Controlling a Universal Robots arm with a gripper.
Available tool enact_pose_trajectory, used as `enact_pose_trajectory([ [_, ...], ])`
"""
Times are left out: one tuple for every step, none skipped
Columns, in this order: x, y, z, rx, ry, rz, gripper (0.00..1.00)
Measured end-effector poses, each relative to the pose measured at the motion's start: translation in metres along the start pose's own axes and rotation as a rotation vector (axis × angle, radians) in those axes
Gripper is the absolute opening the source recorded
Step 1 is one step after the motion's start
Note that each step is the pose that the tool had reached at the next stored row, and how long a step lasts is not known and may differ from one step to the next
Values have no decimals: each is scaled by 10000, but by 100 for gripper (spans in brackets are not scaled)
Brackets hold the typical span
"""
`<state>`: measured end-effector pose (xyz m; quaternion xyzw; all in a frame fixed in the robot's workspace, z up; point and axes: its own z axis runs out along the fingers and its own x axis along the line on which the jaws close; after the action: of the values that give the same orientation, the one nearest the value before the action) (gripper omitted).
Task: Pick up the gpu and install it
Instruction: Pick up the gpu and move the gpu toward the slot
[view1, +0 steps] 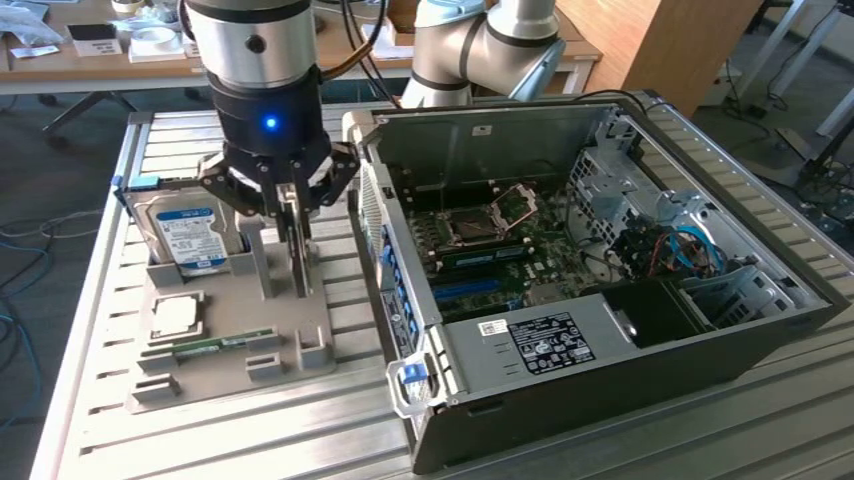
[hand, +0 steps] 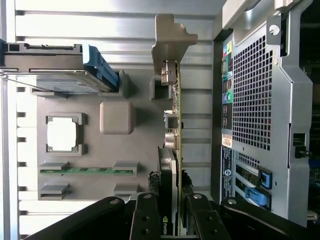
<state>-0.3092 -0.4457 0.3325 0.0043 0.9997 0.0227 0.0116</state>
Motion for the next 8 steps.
enact_pose_trajectory([
  [0, 1, -10, 0, 0, 0, 27],
  [-1, 1, -22, 0, 0, 0, 27],
  [-1, 1, -34, 0, 0, 0, 27],
  [-1, 2, -46, 0, 0, 0, 27],
  [-2, 3, -57, -1, -1, 0, 27],
  [-2, 3, -69, 0, -1, -1, 27],
  [-3, 3, -79, 0, 0, -1, 27],
  [-3, 4, -90, 0, 0, 0, 27],
])
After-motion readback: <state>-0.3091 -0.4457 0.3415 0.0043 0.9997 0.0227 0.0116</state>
